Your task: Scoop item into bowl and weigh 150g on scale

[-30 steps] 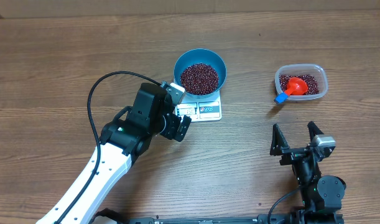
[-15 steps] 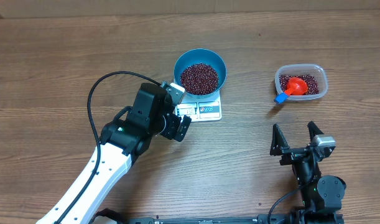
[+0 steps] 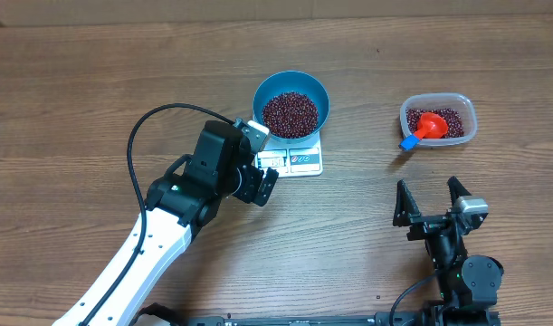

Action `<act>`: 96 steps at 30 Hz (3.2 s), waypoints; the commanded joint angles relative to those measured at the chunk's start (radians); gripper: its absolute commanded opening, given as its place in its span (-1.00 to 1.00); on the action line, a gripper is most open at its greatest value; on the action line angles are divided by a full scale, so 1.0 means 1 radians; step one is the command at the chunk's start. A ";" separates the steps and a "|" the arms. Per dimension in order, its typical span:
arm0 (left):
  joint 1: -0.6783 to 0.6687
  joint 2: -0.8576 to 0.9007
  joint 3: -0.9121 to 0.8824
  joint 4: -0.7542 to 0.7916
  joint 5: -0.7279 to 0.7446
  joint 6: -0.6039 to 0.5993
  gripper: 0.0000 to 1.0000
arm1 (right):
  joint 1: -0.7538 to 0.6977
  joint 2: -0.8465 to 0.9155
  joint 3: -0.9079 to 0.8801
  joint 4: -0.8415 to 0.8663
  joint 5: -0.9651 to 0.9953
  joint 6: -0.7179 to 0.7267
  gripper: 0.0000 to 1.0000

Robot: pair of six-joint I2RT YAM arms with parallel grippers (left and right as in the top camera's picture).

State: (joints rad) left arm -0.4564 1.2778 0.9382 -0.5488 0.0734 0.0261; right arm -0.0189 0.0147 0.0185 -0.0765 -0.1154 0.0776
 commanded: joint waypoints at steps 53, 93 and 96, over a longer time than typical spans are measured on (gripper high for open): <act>0.475 -1.221 -0.928 0.521 0.047 0.068 0.99 | 0.005 -0.012 -0.011 0.002 0.010 0.002 1.00; 0.469 -1.265 -0.933 0.481 0.047 0.060 0.99 | 0.005 -0.012 -0.011 0.002 0.010 0.002 1.00; 0.469 -1.265 -0.933 0.481 0.047 0.060 0.99 | 0.005 -0.012 -0.011 0.002 0.010 0.002 1.00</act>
State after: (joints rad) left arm 0.0139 0.0261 0.0116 -0.0677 0.1303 0.0788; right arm -0.0189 0.0147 0.0185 -0.0784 -0.1150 0.0776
